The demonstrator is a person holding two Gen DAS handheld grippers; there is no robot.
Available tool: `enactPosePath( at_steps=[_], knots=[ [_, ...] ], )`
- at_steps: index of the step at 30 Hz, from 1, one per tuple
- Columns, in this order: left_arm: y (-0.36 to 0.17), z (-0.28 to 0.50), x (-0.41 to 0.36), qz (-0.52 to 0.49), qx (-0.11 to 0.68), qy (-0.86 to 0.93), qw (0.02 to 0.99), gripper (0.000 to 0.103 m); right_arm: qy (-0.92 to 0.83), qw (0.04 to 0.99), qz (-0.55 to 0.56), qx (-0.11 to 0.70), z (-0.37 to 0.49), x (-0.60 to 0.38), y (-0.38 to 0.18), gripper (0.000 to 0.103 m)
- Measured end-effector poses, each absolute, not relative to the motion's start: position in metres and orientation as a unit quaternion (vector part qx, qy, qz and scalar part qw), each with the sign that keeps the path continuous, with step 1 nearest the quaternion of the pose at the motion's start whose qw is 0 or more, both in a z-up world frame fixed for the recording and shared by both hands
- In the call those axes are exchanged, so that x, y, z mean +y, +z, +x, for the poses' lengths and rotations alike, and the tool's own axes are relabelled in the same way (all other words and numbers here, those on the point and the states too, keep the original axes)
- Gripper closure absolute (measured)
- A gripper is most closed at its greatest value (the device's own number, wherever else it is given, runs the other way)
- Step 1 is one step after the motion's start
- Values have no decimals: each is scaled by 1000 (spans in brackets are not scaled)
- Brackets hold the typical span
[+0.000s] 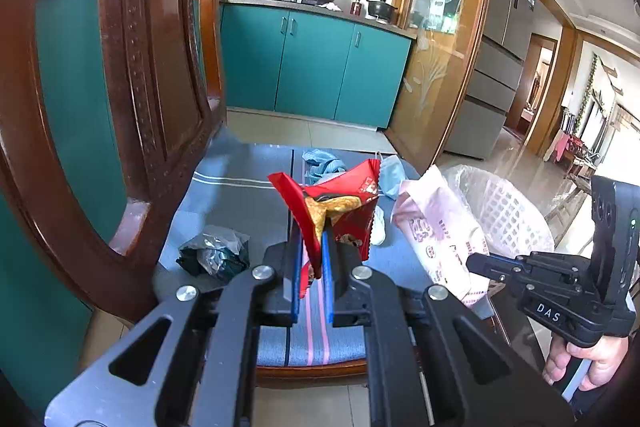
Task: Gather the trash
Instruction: 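Drop the pink bag into the basket with the right tool while the left tool drops the snack bag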
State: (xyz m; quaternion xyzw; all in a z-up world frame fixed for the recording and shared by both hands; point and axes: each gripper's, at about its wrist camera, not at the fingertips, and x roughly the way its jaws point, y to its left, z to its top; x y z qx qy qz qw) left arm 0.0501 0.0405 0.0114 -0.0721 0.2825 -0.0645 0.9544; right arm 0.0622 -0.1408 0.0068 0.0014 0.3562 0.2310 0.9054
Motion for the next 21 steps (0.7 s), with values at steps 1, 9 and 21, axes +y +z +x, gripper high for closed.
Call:
enactPosePath(
  at_steps=[1, 9, 21],
  knots=[
    [11, 51, 41, -72, 283, -65, 954, 93, 231, 905, 1, 356, 62, -141, 7, 101],
    [10, 52, 41, -69, 287, -64, 953, 93, 231, 905, 2, 356, 62, -141, 7, 101],
    [4, 59, 9, -64, 293, -100, 949, 93, 47, 948, 121, 290, 108, -289, 30, 95]
  ],
)
